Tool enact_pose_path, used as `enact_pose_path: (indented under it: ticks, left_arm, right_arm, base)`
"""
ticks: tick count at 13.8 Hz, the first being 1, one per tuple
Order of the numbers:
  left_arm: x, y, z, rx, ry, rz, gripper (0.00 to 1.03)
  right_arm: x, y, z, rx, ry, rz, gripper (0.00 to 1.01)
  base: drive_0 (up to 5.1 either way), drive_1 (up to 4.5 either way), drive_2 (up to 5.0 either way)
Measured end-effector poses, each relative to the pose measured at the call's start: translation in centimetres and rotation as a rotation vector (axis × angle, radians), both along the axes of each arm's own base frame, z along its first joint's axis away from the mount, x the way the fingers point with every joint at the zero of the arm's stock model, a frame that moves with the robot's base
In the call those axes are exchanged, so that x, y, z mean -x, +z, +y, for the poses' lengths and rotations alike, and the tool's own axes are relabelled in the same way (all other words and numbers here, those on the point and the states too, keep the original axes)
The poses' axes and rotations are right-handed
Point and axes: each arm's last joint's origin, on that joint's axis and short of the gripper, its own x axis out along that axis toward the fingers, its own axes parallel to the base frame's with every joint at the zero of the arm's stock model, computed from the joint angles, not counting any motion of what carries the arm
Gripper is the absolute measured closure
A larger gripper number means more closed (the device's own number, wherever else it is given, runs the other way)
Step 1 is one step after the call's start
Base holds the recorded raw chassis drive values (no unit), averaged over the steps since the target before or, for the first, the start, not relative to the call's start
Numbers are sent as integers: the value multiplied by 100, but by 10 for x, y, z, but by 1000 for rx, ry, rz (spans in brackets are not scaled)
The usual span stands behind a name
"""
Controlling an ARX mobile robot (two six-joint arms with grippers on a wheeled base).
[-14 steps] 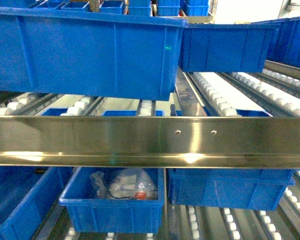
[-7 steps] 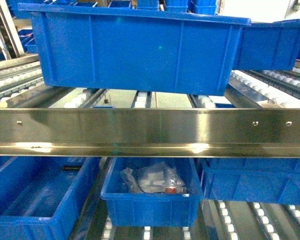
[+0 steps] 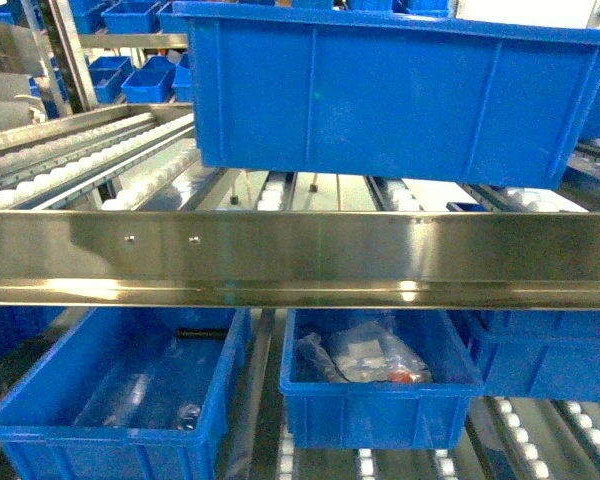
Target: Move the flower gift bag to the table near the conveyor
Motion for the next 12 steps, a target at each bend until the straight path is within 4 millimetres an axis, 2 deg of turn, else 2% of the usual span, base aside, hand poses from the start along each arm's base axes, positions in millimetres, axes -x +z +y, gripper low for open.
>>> enact_pose_path:
  ticks: [9,12]
  left_arm:
    - [0,0,0,-1,0,-3,101]
    - [0,0,0,-1,-1,1,101]
  right_arm:
    - [1,1,0,0,0,-9,98]
    - [1,1,0,0,0,-5,98]
  base:
    - [-428,-10,432]
    - [-493,252,252]
